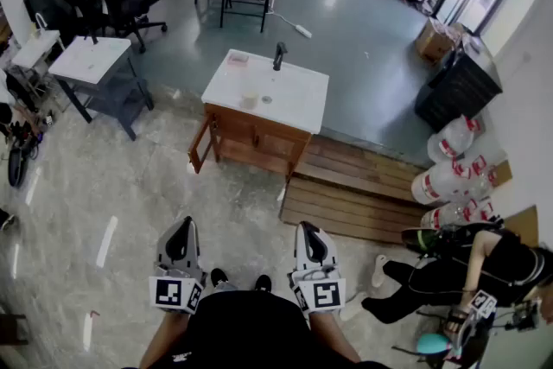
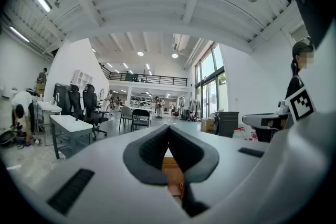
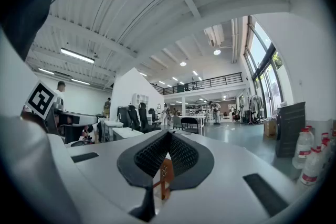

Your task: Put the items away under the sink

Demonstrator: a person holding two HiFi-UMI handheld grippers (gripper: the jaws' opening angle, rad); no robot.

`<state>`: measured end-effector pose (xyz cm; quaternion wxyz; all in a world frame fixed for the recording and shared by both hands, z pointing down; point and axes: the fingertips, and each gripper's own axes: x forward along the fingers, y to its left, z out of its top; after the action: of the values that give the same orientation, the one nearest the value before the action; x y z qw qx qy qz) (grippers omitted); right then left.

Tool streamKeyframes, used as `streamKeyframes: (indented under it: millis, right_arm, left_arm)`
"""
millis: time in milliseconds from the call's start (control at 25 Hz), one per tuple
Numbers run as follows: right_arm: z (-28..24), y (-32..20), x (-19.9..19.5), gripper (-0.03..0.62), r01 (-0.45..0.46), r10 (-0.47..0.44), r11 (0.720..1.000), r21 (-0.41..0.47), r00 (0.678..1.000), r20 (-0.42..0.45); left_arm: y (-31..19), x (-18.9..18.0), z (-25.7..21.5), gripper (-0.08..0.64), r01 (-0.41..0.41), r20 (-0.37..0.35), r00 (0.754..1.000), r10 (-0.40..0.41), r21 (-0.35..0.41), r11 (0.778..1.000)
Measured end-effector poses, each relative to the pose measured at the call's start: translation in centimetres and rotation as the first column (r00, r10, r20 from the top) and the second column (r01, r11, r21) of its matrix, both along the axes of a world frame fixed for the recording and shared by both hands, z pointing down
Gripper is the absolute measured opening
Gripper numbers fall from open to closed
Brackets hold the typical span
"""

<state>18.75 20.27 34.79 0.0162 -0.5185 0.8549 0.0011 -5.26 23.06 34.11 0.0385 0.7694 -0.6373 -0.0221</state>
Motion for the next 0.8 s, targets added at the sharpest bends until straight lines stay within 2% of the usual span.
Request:
streamKeyframes:
  millis: [360,640,800]
  right_arm:
    - [0.19,0.16,-0.20,0.014,0.001,-0.001,1.000,0.008,1.000,-0.002]
    - [-0.28,0.36,-0.18,0.014,-0.002,0.001,1.000,0.012,1.000,0.029]
    - [-0.40,0.24,-0.15,0.039,-0.004,0.004,1.000,0.018,0.999,0.032]
  left_arm:
    - [0.15,0.08,0.25,0.007,-0.008,-0.004,1.000,0.008,-0.001,1.000]
    - [0.23,0.37,0.50,0.008,-0.020,-0.011,1.000,0.020,-0.003,1.000]
    - [0.19,0.52,0.54,0.008,-0.025,-0.009,1.000,0.025,-0.004,1.000]
